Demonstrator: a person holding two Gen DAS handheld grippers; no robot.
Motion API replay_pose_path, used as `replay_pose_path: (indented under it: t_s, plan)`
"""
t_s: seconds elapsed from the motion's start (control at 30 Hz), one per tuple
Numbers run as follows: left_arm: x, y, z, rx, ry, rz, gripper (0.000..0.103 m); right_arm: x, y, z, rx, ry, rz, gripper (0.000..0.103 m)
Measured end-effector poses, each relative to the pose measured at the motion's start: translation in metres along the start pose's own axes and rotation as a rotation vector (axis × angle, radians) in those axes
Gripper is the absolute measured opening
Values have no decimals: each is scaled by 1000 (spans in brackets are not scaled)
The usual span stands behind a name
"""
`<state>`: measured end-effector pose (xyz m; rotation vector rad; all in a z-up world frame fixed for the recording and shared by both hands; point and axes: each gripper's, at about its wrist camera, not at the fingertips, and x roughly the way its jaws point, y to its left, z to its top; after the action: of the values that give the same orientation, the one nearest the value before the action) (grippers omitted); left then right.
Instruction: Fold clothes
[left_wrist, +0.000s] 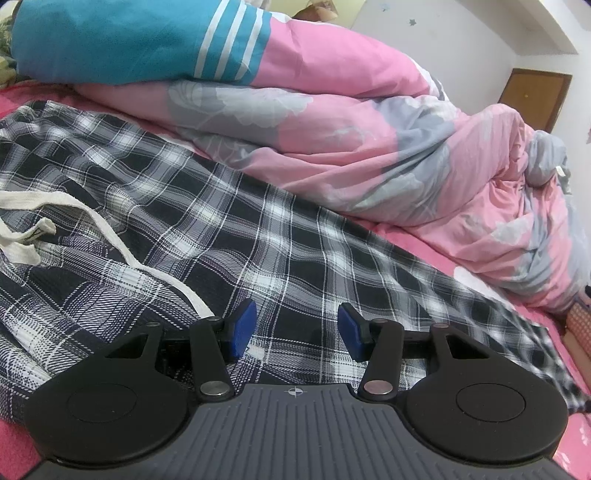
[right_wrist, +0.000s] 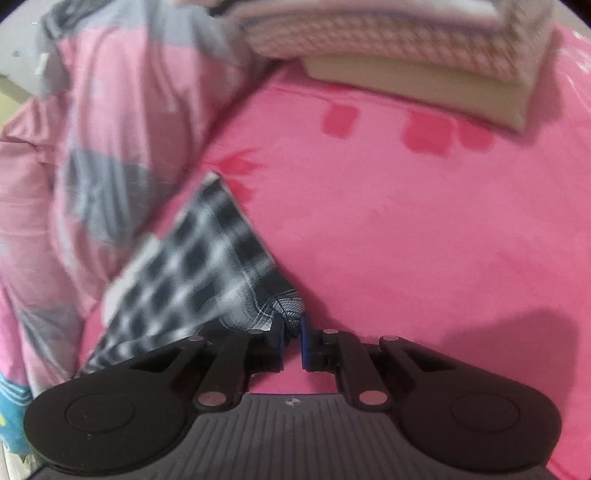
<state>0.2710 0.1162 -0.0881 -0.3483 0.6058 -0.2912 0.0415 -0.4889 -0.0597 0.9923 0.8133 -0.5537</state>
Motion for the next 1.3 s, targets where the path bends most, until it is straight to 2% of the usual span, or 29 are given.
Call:
replay_pose_path:
  t_s: [0.1,0.13,0.17,0.33,0.4,0.43,0.5,0.53,0.57,0.7,0.83,0.9,0.93,0.97,1.1,1.2,1.23,1.3]
  plan:
    - [0,0,0,-1,0,0,49,9,0,1,-30,-10,-44,11]
    - [0,0,0,-1,0,-1,49,9,3,2,-48,-22,-60,17]
    - [0,0,0,-1,1,-1,49,6,10,4,-81,-51,-78,23]
    - [0,0,0,0,1,0,49,-12,47,15,-242,-195,-169,24]
    - [0,0,0,-1,1,0,49,-7,72,18,-342,-218,-137,30]
    - [1,-1,0,-1,1,0,49,1,88,18,-405,-225,-115,42]
    - [1,-1,0,-1,0,-3,49,22,116,23,-527,-241,-83,57]
    - [1,0,0,-1,0,-4,49,35,124,28,-572,-246,-80,63]
    - [1,0,0,-1,0,-6,50,50,131,35,-600,-247,-85,66]
    - [2,0,-1,0,1,-13,50,110,128,74,-561,-198,-97,66]
    - [2,1,-1,-2,1,-16,50,132,118,89,-531,-169,-41,63]
    - [2,1,-1,-2,2,-17,50,129,115,88,-539,-171,-21,38]
    - [2,1,-1,-3,2,-18,50,129,115,87,-543,-164,-10,18]
    - [2,2,-1,-3,2,-18,50,128,115,87,-551,-161,-4,15]
    - [2,2,-1,-3,2,-20,50,124,122,80,-599,-150,15,12]
    - [2,2,-2,-4,1,-21,50,121,121,83,-576,-145,33,17]
    - [2,3,-1,-5,1,-22,50,122,118,84,-555,-134,43,24]
    - [2,3,-1,-5,1,-22,50,126,115,84,-539,-114,49,26]
